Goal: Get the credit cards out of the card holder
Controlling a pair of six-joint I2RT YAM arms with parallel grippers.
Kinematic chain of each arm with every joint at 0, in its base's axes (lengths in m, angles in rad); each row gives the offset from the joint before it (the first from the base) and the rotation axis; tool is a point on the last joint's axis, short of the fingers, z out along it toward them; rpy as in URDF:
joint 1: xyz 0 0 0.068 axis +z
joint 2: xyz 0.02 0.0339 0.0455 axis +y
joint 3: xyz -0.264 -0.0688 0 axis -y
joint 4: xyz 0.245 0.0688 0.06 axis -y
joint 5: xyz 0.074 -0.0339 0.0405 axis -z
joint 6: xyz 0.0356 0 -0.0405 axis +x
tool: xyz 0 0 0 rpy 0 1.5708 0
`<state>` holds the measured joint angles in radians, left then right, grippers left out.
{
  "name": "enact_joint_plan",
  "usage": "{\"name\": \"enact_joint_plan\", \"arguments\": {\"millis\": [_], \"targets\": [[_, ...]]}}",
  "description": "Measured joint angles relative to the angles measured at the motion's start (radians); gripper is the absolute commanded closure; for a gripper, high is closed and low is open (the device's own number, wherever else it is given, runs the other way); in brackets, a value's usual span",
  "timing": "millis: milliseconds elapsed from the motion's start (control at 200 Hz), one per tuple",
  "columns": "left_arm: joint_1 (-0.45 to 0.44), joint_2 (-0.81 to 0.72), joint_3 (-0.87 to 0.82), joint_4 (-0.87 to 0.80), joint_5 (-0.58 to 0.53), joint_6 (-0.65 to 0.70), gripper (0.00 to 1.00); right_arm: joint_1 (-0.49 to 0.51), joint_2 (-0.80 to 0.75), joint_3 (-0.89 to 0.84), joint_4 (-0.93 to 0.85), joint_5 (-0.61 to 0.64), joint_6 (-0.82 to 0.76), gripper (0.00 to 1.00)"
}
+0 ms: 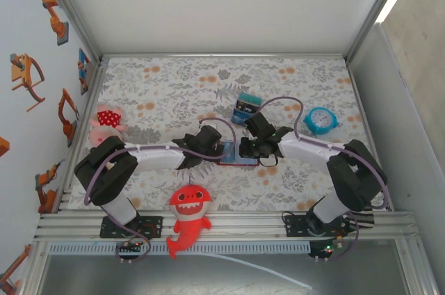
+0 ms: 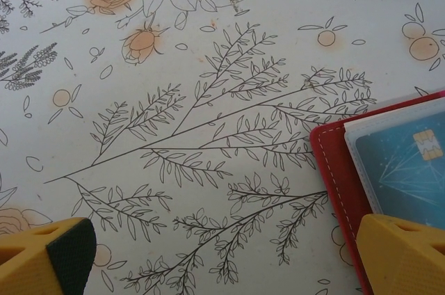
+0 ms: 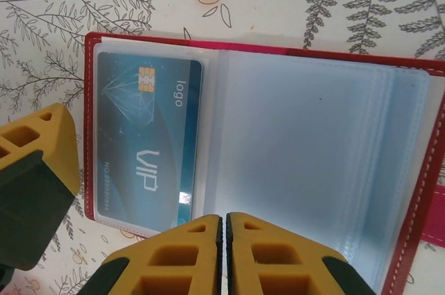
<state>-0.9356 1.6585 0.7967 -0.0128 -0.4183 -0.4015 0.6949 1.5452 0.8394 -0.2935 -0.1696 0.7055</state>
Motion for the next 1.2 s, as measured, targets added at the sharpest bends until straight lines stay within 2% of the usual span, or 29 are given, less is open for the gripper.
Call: {"name": "enact_joint_plan", "arguments": {"millis": [406,706,1197], "targets": [[-0.003,0.024,0.0,-0.003,-0.006,0.0,0.03,0.0,0.036,0.027,0.023,-0.029,0.014,0.9],[-0.013,0.032,0.0,-0.006,-0.016,0.0,0.03,0.005,0.077,0.034,0.043,-0.062,0.041,0.81],[-0.02,0.033,0.0,-0.007,-0.034,-0.001,0.03,0.016,0.135,0.085,0.06,-0.077,0.05,0.8]]}}
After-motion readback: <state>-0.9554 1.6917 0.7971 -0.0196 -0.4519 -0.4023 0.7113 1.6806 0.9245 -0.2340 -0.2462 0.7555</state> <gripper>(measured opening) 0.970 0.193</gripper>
